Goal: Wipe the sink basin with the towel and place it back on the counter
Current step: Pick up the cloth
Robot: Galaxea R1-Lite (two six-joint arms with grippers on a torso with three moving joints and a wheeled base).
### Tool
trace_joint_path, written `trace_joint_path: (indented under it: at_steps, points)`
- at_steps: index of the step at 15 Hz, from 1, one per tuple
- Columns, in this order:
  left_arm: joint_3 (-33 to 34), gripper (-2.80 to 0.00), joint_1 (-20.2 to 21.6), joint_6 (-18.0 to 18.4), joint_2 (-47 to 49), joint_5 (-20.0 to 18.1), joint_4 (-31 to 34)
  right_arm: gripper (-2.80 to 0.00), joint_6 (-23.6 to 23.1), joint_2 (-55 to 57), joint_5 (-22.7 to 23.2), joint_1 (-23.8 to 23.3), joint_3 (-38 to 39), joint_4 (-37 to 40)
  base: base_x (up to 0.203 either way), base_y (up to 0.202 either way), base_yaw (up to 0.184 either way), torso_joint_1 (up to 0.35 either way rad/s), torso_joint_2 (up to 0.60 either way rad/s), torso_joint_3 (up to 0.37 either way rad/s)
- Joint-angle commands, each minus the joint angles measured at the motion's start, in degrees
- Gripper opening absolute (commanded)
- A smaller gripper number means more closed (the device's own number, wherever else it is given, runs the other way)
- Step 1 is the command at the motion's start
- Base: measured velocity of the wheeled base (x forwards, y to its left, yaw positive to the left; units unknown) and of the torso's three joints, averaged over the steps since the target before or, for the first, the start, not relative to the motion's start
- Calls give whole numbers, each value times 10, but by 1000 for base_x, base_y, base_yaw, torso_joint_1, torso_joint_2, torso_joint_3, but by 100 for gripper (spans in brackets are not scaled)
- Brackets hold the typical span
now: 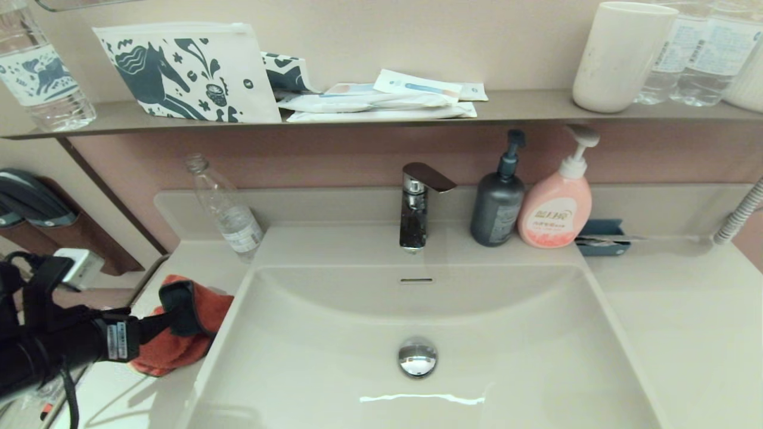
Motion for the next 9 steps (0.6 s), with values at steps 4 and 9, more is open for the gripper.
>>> trace_joint_path:
  at_steps: [4, 9]
  points:
    - [5, 0, 79, 67, 41, -89, 2, -280, 0, 1, 0, 0, 0, 0, 0, 0, 0, 0, 0, 0]
    - [7, 0, 78, 69, 88, -107, -1, -280, 0, 1, 0, 0, 0, 0, 0, 0, 0, 0, 0, 0]
